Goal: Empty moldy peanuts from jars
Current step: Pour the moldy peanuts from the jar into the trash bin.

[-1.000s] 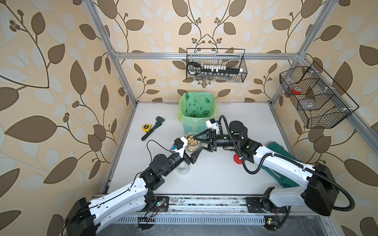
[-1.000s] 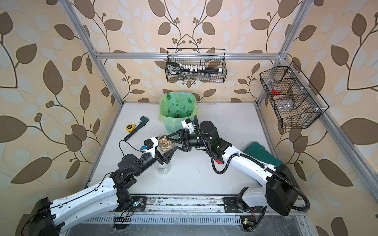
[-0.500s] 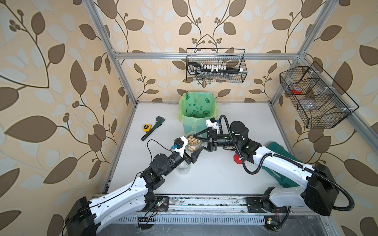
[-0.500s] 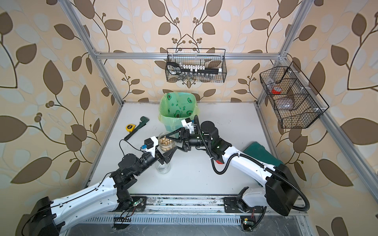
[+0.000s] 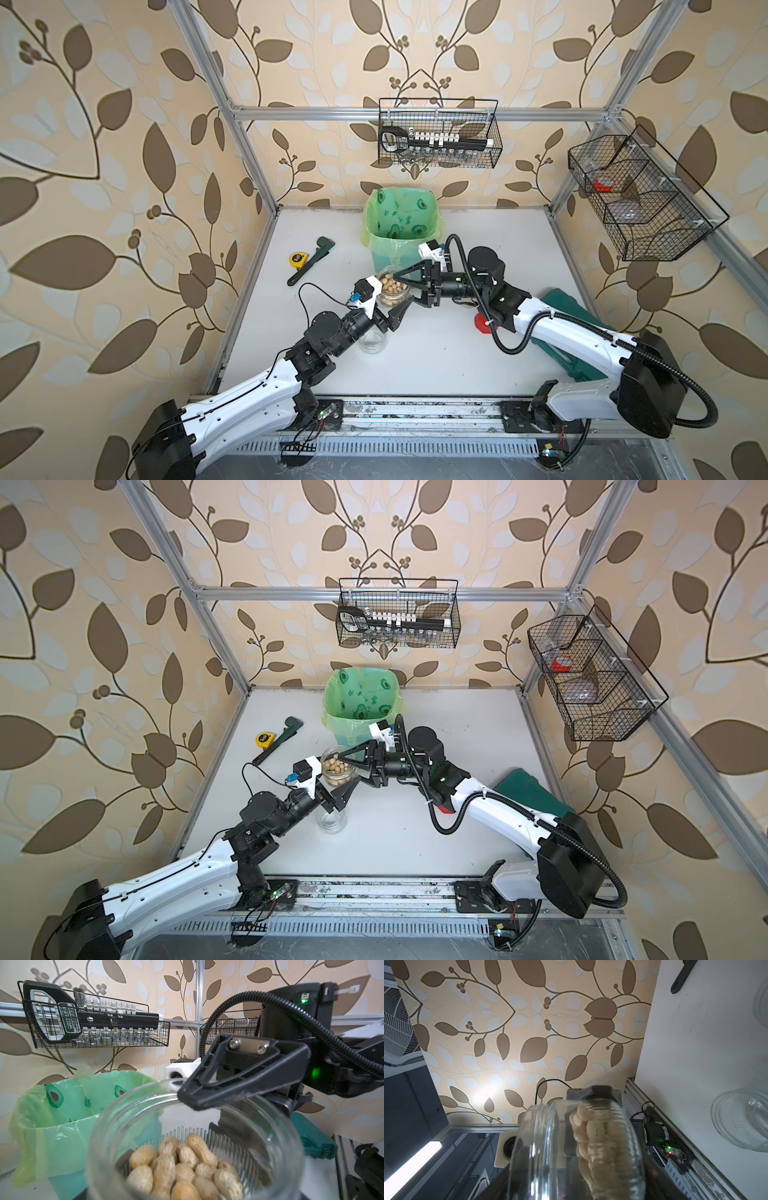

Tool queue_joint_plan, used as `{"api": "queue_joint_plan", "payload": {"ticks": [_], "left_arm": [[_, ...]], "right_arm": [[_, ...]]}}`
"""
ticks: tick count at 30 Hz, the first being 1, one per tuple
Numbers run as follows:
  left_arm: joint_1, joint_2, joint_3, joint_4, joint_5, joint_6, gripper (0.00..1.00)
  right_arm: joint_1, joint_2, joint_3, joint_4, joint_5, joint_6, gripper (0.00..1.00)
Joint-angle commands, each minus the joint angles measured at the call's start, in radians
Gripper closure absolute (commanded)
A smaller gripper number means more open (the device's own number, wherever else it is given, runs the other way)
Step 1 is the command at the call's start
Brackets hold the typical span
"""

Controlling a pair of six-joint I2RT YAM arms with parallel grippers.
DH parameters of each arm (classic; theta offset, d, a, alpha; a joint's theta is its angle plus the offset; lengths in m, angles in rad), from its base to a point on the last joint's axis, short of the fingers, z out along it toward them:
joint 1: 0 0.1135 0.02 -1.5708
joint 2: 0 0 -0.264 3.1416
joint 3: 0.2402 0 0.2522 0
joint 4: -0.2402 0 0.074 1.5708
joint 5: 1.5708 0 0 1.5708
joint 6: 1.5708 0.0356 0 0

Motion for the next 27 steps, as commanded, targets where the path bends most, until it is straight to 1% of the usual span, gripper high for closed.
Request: {"api": "queue_joint_plan", "payload": {"ticks": [1, 2, 3, 4, 5, 6, 7, 9, 10, 16, 21, 27], "left_arm": [[-0.003, 0.012, 0.040, -0.033, 0.029, -0.025, 0.50], [-0.002, 0.011, 0.040, -0.035, 0.028, -0.025, 0.40], [-0.002, 0.011, 0.042, -0.037, 0.028, -0.026, 0.31], [-0.003, 0.012, 0.043, -0.039, 0.026, -0.026, 0.25], [-0.002, 0.011, 0.044, -0.042, 0.026, -0.027, 0.17], [-0.002, 0.011, 0.044, -0.044, 0.024, -0.027, 0.09], [-0.002, 0.011, 0.045, -0.045, 0.022, -0.027, 0.03], [-0.002, 0.010, 0.045, -0.048, 0.024, -0.028, 0.01], [-0.002, 0.010, 0.045, -0.049, 0.029, -0.029, 0.01], [-0.002, 0.009, 0.060, -0.075, 0.053, -0.045, 0.01], [-0.003, -0.026, 0.060, -0.102, 0.050, -0.056, 0.01], [-0.002, -0.071, 0.045, -0.137, 0.017, -0.051, 0.01]], "right_arm": [[0.009, -0.002, -0.010, 0.135, -0.002, -0.021, 0.63], [0.008, -0.005, -0.016, 0.139, 0.002, -0.019, 0.67], [0.009, -0.006, -0.022, 0.140, 0.004, -0.019, 0.69], [0.009, -0.007, -0.026, 0.141, 0.006, -0.020, 0.72], [0.008, -0.011, -0.030, 0.142, 0.007, -0.019, 0.81], [0.007, -0.012, -0.032, 0.143, 0.009, -0.021, 0.86], [0.005, -0.013, -0.034, 0.139, 0.009, -0.021, 0.89], [0.000, -0.017, -0.036, 0.136, 0.009, -0.023, 0.99], [-0.002, -0.018, -0.038, 0.133, 0.010, -0.025, 1.00], [-0.027, -0.048, -0.060, 0.104, 0.025, -0.045, 1.00], [-0.097, -0.100, -0.089, 0.044, 0.032, -0.091, 1.00], [-0.217, -0.153, -0.122, 0.022, -0.017, -0.102, 1.00]]}}
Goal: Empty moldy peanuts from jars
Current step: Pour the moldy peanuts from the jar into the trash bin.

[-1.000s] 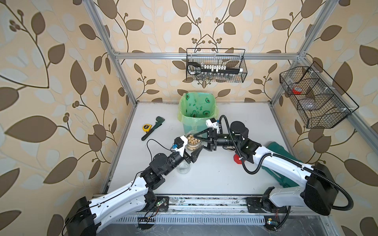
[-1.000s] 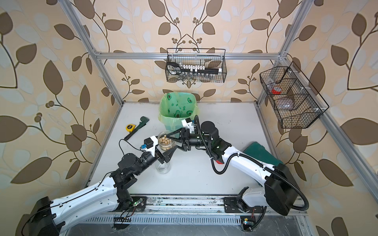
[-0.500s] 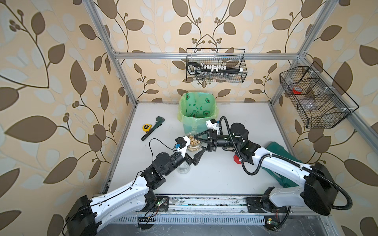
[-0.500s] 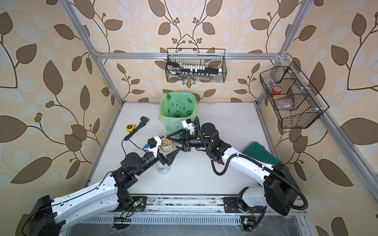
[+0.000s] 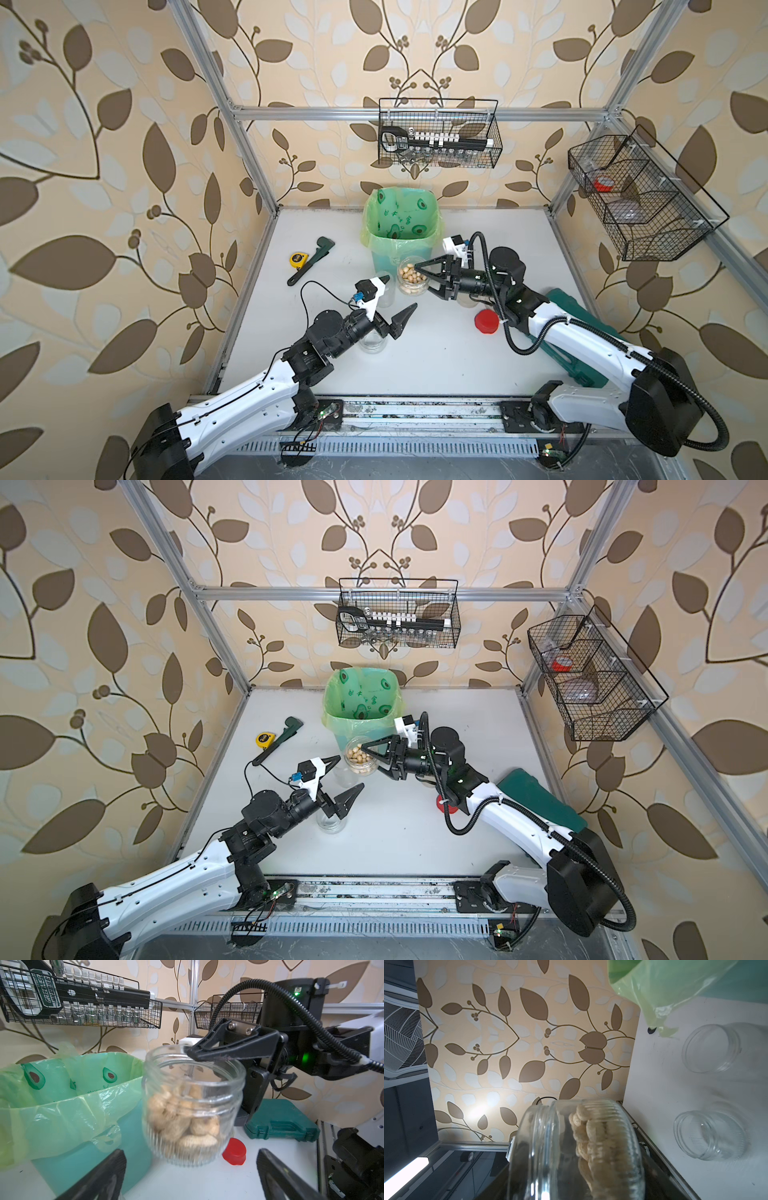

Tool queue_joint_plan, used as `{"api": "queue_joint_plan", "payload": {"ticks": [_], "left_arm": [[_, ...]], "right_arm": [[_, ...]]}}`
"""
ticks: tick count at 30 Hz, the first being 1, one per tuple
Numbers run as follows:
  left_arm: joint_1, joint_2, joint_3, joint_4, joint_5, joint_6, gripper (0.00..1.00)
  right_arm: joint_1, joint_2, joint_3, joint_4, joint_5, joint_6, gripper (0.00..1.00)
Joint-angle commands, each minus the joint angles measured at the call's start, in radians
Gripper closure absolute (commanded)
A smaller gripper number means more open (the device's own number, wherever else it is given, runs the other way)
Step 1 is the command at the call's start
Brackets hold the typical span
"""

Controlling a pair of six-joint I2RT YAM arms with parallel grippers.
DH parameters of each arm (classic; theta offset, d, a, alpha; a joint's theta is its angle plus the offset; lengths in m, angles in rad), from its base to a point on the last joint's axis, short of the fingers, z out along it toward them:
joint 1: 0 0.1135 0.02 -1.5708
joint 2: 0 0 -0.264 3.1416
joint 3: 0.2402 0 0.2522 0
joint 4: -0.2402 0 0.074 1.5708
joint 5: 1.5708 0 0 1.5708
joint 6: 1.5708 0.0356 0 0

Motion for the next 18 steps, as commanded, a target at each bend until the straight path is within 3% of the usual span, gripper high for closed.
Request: {"api": "queue_joint_plan", "payload": {"ticks": [1, 8, 18], "left_arm": [[-0.001, -0.040, 0.022, -0.005, -0.020, -0.009, 0.01], [-0.001, -0.106, -0.002, -0.036, -0.083, 0.003, 0.01], [-0.001, -0.049, 0.014, -0.050, -0.132, 0.014, 0.01]], "right_arm": [[-0.061, -0.048, -0.019, 0.019, -0.034, -0.032, 1.00], [-0.191, -0.104, -0.001, -0.121, -0.048, -0.142, 1.00], [-0.321, -0.098, 0.079, -0.185, -0.063, -0.211, 1.00]]}}
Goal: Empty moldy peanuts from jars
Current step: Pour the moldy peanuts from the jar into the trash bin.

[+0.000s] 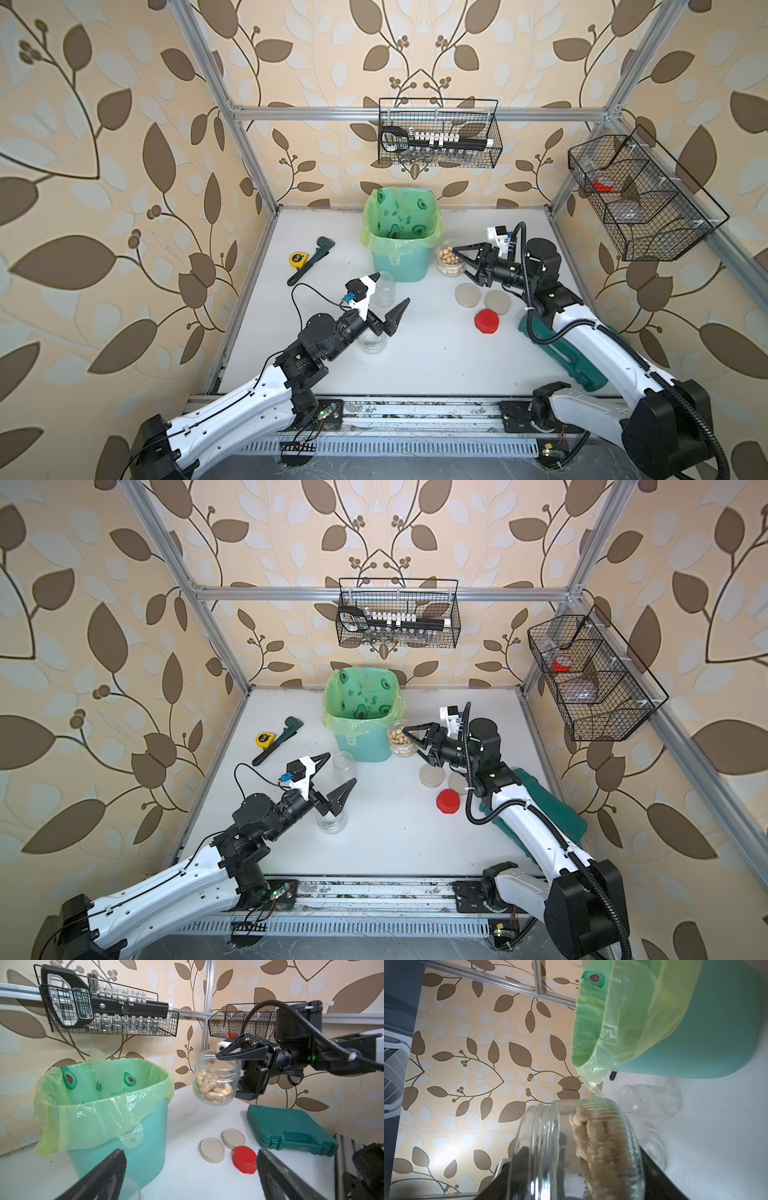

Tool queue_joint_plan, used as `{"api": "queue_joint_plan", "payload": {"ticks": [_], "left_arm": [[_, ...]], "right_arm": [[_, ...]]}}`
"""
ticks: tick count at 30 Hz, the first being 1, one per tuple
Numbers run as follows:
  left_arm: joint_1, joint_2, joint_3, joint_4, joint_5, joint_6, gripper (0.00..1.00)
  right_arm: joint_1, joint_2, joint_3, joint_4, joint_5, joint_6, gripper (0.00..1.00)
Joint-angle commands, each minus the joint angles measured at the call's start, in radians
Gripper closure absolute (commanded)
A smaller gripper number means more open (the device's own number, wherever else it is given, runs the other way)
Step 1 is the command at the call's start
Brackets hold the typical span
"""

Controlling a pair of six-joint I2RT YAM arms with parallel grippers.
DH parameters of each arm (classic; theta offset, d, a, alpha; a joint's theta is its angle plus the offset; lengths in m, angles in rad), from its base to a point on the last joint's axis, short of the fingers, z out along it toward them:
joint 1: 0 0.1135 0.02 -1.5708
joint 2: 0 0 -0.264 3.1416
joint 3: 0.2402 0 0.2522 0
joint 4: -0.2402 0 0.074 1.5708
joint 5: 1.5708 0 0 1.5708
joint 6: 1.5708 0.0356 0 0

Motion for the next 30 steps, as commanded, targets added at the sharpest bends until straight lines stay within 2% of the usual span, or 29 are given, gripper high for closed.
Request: {"api": "queue_joint_plan", "payload": {"ticks": [1, 7, 13, 19, 24, 26, 30], "left_arm": [[-0.001, 0.013, 0.014, -0.007, -0.042, 0.011, 0.01], [-0.001, -0.004, 0.007, -0.022, -0.104, 0.014, 0.01], [-0.001, -0.052, -0.016, -0.044, -0.261, -0.003, 0.01], [0.001, -0.050, -0.024, -0.060, -0.362, -0.038, 0.01], [0.001, -0.015, -0.007, -0.073, -0.364, -0.061, 0.01], [0.001, -0.010, 0.001, -0.085, -0.369, -0.066, 0.01], [0.001, -0.011, -0.001, -0.090, -0.382, -0.071, 0.01]], "right_arm": [[-0.026, 0.005, 0.097, 0.018, -0.028, -0.052, 1.00], [-0.058, 0.079, 0.233, -0.058, 0.011, -0.146, 1.00], [-0.056, 0.162, 0.366, -0.116, 0.107, -0.239, 1.00], [-0.011, 0.277, 0.502, -0.129, 0.148, -0.292, 1.00], [0.030, 0.385, 0.624, -0.152, 0.179, -0.347, 1.00], [0.041, 0.424, 0.699, -0.207, 0.203, -0.408, 1.00], [0.098, 0.521, 0.941, -0.497, 0.344, -0.645, 1.00]]}}
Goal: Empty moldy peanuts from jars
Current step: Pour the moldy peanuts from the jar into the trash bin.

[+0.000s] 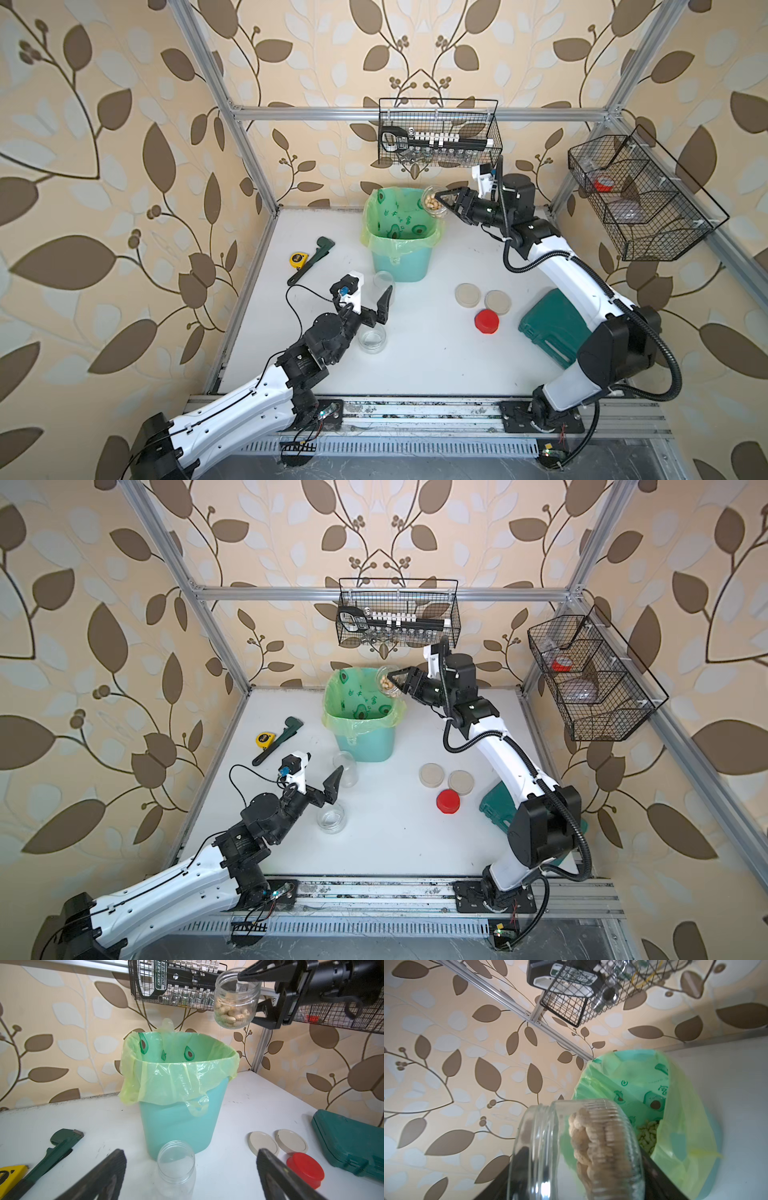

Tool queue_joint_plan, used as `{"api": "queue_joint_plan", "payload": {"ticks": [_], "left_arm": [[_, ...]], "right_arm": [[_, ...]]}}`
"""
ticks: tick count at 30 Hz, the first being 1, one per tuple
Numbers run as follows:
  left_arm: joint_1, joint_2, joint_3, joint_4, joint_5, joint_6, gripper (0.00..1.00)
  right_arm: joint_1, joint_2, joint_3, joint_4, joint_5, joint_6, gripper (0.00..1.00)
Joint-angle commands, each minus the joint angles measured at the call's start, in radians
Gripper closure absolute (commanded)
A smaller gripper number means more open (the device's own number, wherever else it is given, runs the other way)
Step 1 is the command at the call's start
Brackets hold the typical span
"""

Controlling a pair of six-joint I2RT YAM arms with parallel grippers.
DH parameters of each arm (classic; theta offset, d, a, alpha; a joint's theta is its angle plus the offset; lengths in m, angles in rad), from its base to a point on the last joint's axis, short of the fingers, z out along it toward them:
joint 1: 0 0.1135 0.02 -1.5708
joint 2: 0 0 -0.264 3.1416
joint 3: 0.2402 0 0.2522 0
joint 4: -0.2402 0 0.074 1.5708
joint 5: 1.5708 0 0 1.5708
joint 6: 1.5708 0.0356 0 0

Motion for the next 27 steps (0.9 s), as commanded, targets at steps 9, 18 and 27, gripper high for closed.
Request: {"api": "queue_joint_plan", "payload": {"ticks": [9, 18, 27], "left_arm": [[0.001, -0.012, 0.015, -0.003, -0.061, -0.027, 0.01], [0.002, -0.035, 0.003, -0.012, -0.099, -0.018, 0.01], [0.002, 0.000, 0.007, 0.002, -0.075, -0.035, 0.01]], "right_arm": [[0.049, 0.190, 0.382, -0.304, 0.131, -0.270, 1.00], [0.128, 0.222, 0.397, -0.323, 0.346, -0.378, 1.00], [0.259, 0.236, 0.377, -0.281, 0.617, -0.505, 1.00]]}}
